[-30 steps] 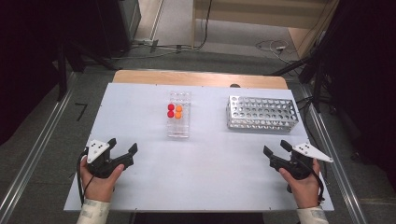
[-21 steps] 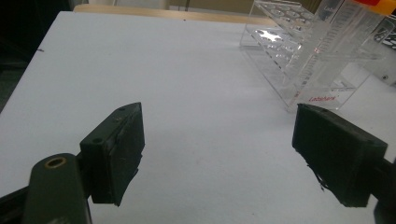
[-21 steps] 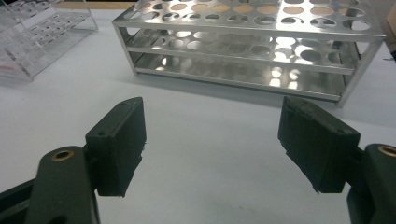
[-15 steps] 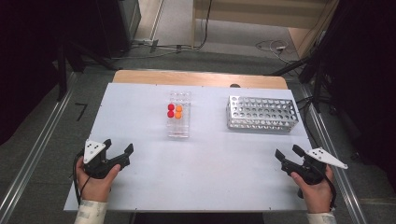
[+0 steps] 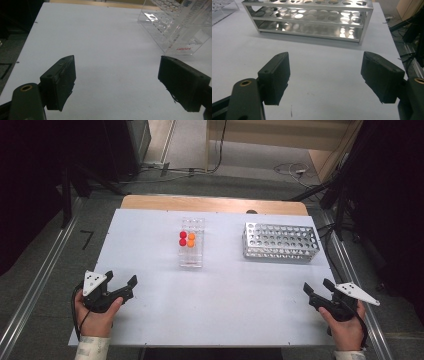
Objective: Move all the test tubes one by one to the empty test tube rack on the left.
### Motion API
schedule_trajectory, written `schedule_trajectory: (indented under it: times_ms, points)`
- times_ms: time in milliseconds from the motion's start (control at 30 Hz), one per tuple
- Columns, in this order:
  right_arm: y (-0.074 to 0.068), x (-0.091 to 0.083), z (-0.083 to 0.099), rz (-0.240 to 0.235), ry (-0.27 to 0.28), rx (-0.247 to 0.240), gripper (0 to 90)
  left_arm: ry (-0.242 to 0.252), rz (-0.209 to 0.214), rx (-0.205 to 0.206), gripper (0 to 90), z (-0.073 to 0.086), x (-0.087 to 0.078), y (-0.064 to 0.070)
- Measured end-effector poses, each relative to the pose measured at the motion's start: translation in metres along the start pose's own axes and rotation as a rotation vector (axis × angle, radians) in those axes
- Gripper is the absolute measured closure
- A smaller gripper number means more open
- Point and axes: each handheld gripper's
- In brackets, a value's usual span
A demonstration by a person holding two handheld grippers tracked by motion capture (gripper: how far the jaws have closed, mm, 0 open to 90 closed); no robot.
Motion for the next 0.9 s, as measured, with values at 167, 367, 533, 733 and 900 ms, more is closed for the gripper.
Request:
schedule_trajectory:
  times_ms: [167, 367, 533, 733, 900]
  points:
    - [0.005, -0.002, 0.003, 0.020, -0.009, 0.008, 21.7, -0.018, -0.016, 0.023, 16.1, 0.001, -0.001, 0.000]
    - [0.012, -0.004, 0.007, 0.039, -0.016, 0.027, 21.7, -0.032, -0.032, 0.037, 16.2, 0.001, -0.004, -0.002]
    - [0.016, -0.005, 0.008, 0.047, -0.019, 0.038, 21.7, -0.048, -0.040, 0.045, 16.3, 0.002, -0.005, -0.003]
    - [0.015, -0.005, 0.008, 0.055, -0.022, 0.024, 21.7, -0.065, -0.049, 0.051, 16.8, 0.002, -0.005, -0.003]
    - [0.014, -0.002, 0.009, 0.056, -0.041, 0.010, 20.5, -0.103, -0.068, 0.061, 16.8, 0.004, -0.002, -0.004]
Point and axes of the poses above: each handheld gripper's, and its own axes: x roughly forward along the jaws, z roughly out of its underside, y roughly to its right, and after that the axes turned 2 degrees about z, right-handed
